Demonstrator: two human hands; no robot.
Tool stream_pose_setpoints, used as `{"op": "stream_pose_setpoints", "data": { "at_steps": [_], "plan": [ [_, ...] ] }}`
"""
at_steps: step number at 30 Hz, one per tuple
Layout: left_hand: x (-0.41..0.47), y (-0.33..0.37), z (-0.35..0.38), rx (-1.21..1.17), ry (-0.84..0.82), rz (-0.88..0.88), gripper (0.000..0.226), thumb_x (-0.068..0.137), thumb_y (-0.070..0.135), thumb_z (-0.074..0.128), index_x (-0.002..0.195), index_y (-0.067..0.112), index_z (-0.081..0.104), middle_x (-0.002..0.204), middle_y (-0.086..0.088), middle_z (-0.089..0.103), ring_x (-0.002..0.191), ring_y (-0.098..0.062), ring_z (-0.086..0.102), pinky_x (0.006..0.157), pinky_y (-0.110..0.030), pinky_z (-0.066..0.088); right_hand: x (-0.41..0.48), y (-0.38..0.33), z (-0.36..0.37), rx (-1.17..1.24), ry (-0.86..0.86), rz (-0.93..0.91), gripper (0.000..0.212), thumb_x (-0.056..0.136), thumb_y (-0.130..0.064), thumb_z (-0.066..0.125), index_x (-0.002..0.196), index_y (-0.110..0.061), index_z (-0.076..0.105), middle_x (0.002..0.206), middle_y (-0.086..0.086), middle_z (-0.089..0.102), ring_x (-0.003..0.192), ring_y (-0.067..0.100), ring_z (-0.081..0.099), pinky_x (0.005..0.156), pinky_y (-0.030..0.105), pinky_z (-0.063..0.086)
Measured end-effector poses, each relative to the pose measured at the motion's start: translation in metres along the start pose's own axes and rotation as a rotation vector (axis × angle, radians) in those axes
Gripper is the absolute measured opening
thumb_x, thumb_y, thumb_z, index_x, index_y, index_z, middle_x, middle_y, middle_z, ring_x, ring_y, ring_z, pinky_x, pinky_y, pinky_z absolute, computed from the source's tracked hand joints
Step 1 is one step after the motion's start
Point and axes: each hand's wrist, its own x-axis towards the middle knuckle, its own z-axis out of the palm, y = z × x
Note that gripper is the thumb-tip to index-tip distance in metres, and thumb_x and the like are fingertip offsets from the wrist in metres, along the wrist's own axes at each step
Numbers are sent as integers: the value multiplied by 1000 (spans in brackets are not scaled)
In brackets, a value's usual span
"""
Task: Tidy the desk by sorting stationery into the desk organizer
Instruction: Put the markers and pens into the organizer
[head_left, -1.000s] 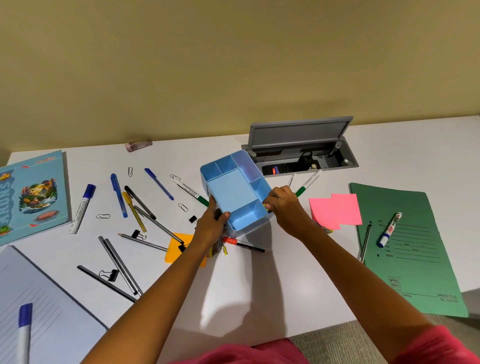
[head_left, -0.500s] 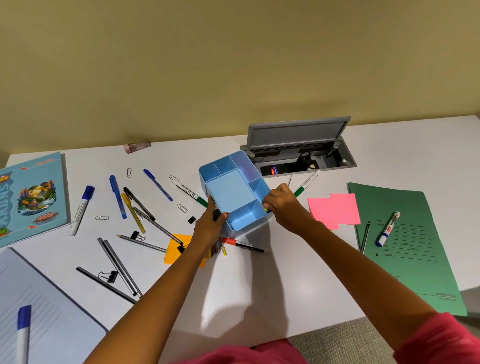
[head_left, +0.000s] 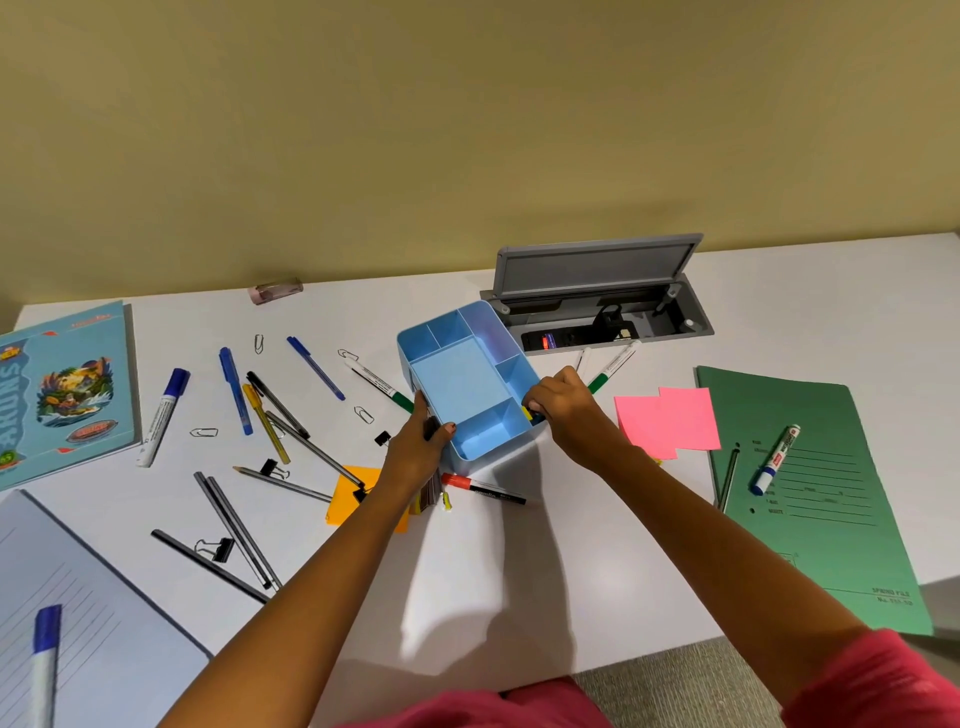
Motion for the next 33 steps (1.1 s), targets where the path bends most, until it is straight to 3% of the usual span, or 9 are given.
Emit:
{"op": "stream_pose_setpoints", "data": {
  "at_steps": [3, 6, 10, 16, 20, 23, 26, 28, 33],
  "plan": [
    [-2, 2, 1, 31, 12, 8, 67, 98, 27, 46, 150, 30, 4, 141, -6, 48, 125, -28, 51, 104, -46, 43, -1, -1, 0, 8, 22, 7, 15, 86, -5, 51, 85, -2, 66, 81, 11, 66, 70, 26, 50, 65, 27, 37],
    [-2, 2, 1, 47, 18, 9, 67, 98, 29, 45, 150, 30, 3, 142, -6, 47, 125, -28, 50, 104, -45, 43, -1, -2, -1, 10, 34, -7, 8, 82, 0, 62, 88, 0, 66, 83, 13, 67, 70, 29, 53, 61, 32, 45],
    [-1, 1, 1, 67, 24, 10, 67, 98, 29, 44, 150, 29, 3, 142, -6, 47, 126, -27, 50, 104, -42, 43, -2, -2, -2, 0, 68, -3, 14, 78, 5, 65, 91, 1, 66, 85, 14, 67, 72, 30, 54, 61, 33, 46],
    [-1, 1, 1, 35, 12, 8, 67, 98, 29, 45, 150, 31, 4, 140, -6, 49, 124, -28, 51, 102, -46, 45, -6, 2, -3, -30, 154, 80, 19, 83, -8, 66, 100, 2, 66, 96, 15, 68, 86, 32, 60, 75, 28, 41],
    [1, -1, 0, 45, 4, 5, 68, 97, 31, 46, 150, 31, 3, 139, -7, 51, 122, -29, 52, 101, -48, 46, -13, -5, -15, -27, 321, 278, 16, 85, 2, 55, 95, 3, 68, 91, 16, 69, 84, 34, 61, 72, 31, 47],
    [0, 0, 0, 46, 5, 7, 68, 97, 30, 46, 150, 32, 4, 139, -7, 51, 121, -28, 53, 100, -47, 46, -28, 1, -15, -13, 314, 532, 28, 73, 15, 68, 97, 1, 68, 95, 16, 69, 87, 34, 61, 74, 30, 45],
    [0, 0, 1, 37, 9, 2, 68, 97, 30, 46, 150, 32, 3, 140, -7, 50, 122, -28, 52, 101, -47, 46, -52, 13, -7, 100, 271, 790, 27, 80, 7, 67, 105, -3, 64, 105, 13, 64, 99, 30, 54, 79, 26, 36],
    [0, 0, 1, 36, 6, -1, 68, 97, 31, 46, 150, 32, 3, 141, -7, 49, 123, -28, 51, 101, -48, 45, -70, 18, -2, 144, 264, 917, 24, 86, 1, 63, 110, -1, 61, 109, 16, 60, 103, 31, 48, 81, 30, 36],
    [0, 0, 1, 43, 10, -14, 68, 97, 33, 45, 150, 33, 3, 142, -7, 48, 125, -29, 50, 103, -49, 44, -104, 19, 6, 53, 51, 1065, 41, 80, -19, 74, 115, -5, 58, 111, 18, 58, 101, 36, 49, 77, 40, 43]
  ]
}}
